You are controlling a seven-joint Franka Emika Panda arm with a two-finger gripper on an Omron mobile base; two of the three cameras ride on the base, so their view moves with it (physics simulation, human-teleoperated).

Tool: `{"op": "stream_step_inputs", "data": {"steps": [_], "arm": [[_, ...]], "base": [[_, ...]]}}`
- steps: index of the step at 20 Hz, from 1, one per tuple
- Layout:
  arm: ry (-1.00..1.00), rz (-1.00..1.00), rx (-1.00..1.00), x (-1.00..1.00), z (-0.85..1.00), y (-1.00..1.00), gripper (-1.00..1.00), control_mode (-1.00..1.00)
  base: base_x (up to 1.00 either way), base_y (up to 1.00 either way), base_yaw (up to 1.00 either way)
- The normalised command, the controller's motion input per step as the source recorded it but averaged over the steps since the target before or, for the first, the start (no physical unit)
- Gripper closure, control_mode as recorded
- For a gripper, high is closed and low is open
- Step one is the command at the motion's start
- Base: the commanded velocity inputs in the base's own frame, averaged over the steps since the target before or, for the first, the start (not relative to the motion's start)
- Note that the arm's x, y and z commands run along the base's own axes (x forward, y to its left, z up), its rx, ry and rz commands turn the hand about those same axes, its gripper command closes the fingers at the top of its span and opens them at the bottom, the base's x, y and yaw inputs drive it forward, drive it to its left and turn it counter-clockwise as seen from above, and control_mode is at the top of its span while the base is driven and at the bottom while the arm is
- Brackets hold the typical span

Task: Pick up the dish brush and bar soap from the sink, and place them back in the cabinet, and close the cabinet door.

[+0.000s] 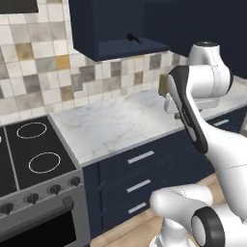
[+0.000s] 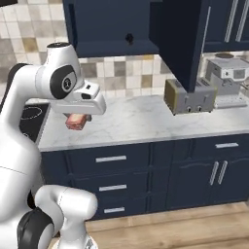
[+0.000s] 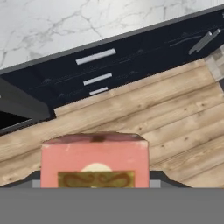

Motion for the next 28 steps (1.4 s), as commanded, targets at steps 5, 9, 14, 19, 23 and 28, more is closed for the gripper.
{"op": "stream_step_inputs", "data": {"steps": [5,9,14,19,23,28], "arm": [[0.0,0.0,0.0,0.0,0.0,0.0,1.0,1.0],[0.0,0.0,0.0,0.0,0.0,0.0,1.0,1.0],[0.0,0.0,0.0,0.0,0.0,0.0,1.0,1.0],[0.0,0.0,0.0,0.0,0.0,0.0,1.0,1.0],[0.0,0.0,0.0,0.0,0.0,0.0,1.0,1.0],[0.0,0.0,0.0,0.0,0.0,0.0,1.0,1.0]], "base": [[0.64,-0.23,0.01],[0.45,-0.33,-0.02],[0.42,-0.24,-0.05],[0.32,-0.14,-0.11],[0.42,0.0,-0.01],[0.56,0.0,0.0]]}}
